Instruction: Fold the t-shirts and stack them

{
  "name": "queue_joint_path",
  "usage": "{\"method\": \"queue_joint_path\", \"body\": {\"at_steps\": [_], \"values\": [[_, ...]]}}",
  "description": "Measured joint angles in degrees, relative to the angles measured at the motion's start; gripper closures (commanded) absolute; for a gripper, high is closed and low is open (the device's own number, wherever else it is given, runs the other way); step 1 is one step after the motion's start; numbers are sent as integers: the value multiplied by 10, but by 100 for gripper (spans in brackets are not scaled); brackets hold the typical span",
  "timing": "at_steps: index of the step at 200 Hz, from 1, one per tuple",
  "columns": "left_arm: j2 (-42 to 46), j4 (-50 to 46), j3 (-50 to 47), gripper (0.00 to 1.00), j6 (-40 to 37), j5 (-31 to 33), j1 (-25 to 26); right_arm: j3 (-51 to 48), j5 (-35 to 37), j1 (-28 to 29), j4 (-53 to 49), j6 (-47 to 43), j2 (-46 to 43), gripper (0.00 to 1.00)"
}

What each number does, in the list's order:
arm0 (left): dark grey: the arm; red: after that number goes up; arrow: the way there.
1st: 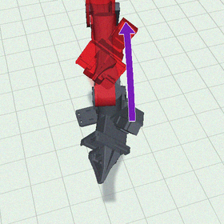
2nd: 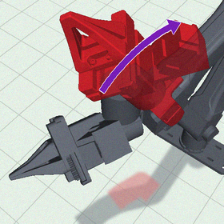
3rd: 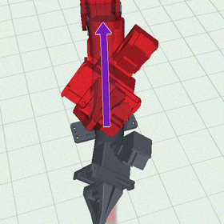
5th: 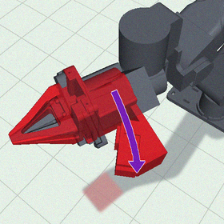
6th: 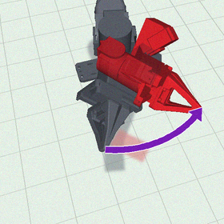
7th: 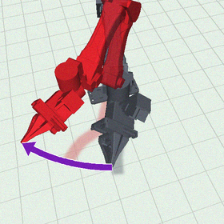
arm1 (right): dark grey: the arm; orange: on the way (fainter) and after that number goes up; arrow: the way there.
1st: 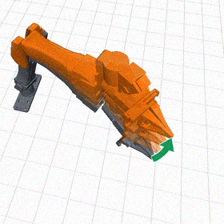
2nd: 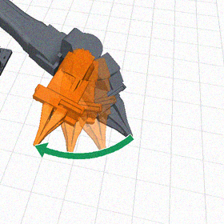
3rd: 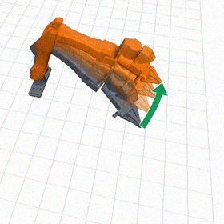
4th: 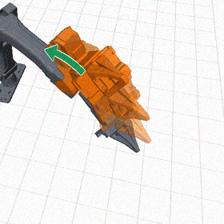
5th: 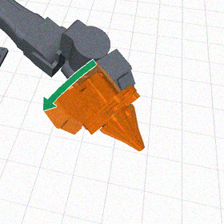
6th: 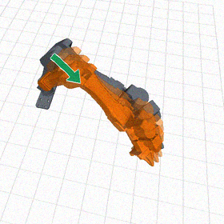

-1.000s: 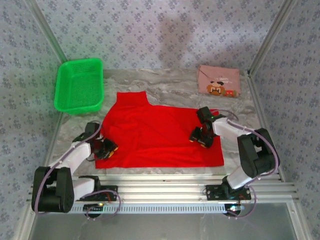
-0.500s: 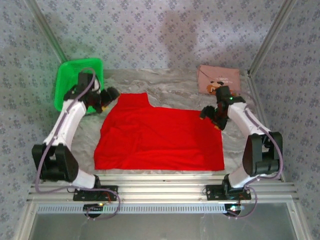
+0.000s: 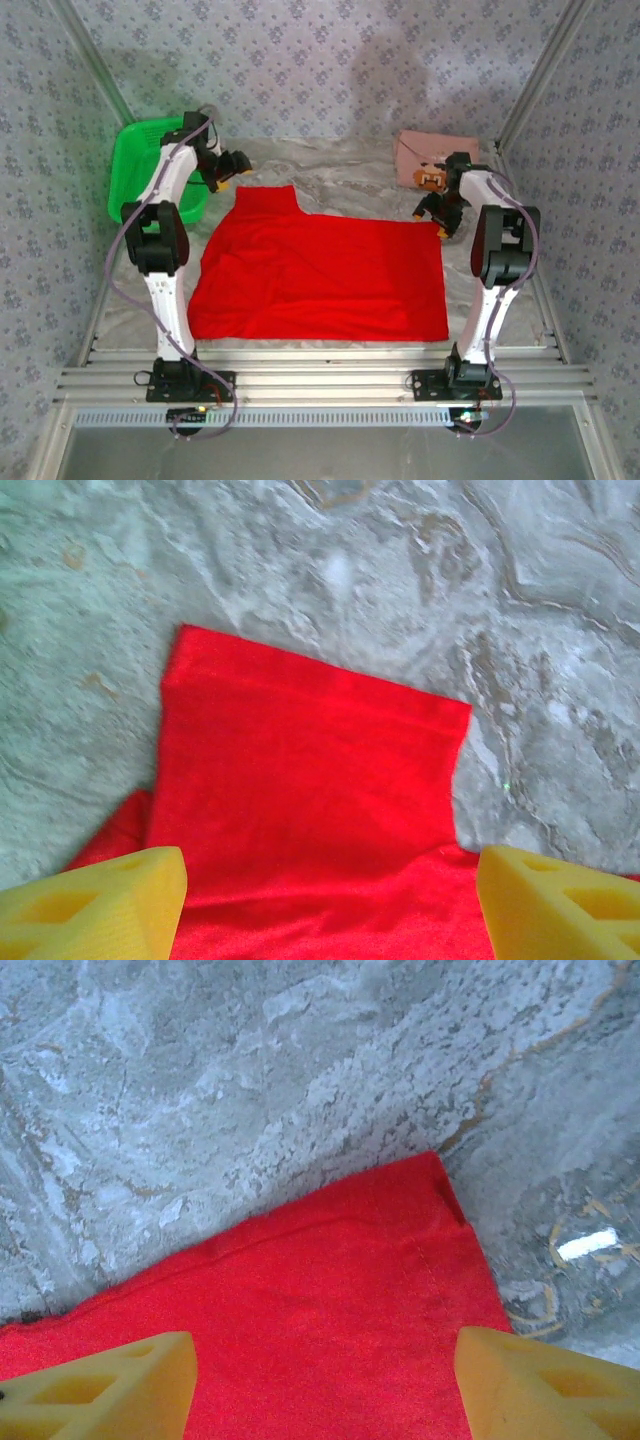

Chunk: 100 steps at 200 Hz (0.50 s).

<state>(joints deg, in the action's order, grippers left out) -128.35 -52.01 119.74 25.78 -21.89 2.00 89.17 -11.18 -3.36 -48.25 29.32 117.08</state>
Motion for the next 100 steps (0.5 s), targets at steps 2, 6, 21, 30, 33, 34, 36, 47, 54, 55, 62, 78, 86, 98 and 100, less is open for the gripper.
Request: {"method": "queue_joint_path", "body": {"at_steps": [2, 6, 21, 30, 33, 34, 36, 47, 54, 55, 62, 78, 86, 98, 100], "values": [[-4, -1, 4, 24, -1, 0, -2, 1, 0, 0, 0, 0, 1, 31], [-10, -1, 11, 24, -2, 0, -3, 3, 0, -1, -1, 1, 3, 31], [-27, -3, 36, 24, -5, 0, -12, 14, 0, -5, -2, 4, 10, 32], [-33, -2, 46, 24, -5, 0, -16, 21, 0, -7, -2, 7, 16, 33], [-34, -2, 49, 24, -5, 0, -16, 23, 0, -7, -1, 7, 18, 33], [-35, -2, 50, 24, -5, 0, -17, 23, 0, -7, -1, 7, 19, 33], [-35, -2, 51, 24, -5, 0, -17, 24, 0, -7, 0, 8, 20, 33], [-41, -1, 57, 24, -5, 0, -18, 26, 1, -8, 1, 9, 27, 35], [-45, 0, 60, 24, -4, 0, -17, 26, 1, -8, 2, 11, 32, 38], [-46, 1, 61, 24, -4, 0, -17, 26, 1, -8, 2, 12, 33, 38], [-50, 3, 64, 24, -3, 0, -16, 26, 2, -8, 2, 13, 38, 41], [-67, 10, 76, 25, 5, 0, -15, 26, 6, -8, 2, 13, 48, 46], [-77, 13, 83, 26, 8, 0, -14, 26, 7, -7, 2, 16, 49, 48], [-90, 16, 89, 27, 12, 0, -10, 26, 9, -7, 4, 16, 49, 52], [-92, 17, 90, 27, 13, 1, -10, 26, 10, -7, 4, 17, 49, 53]]}}
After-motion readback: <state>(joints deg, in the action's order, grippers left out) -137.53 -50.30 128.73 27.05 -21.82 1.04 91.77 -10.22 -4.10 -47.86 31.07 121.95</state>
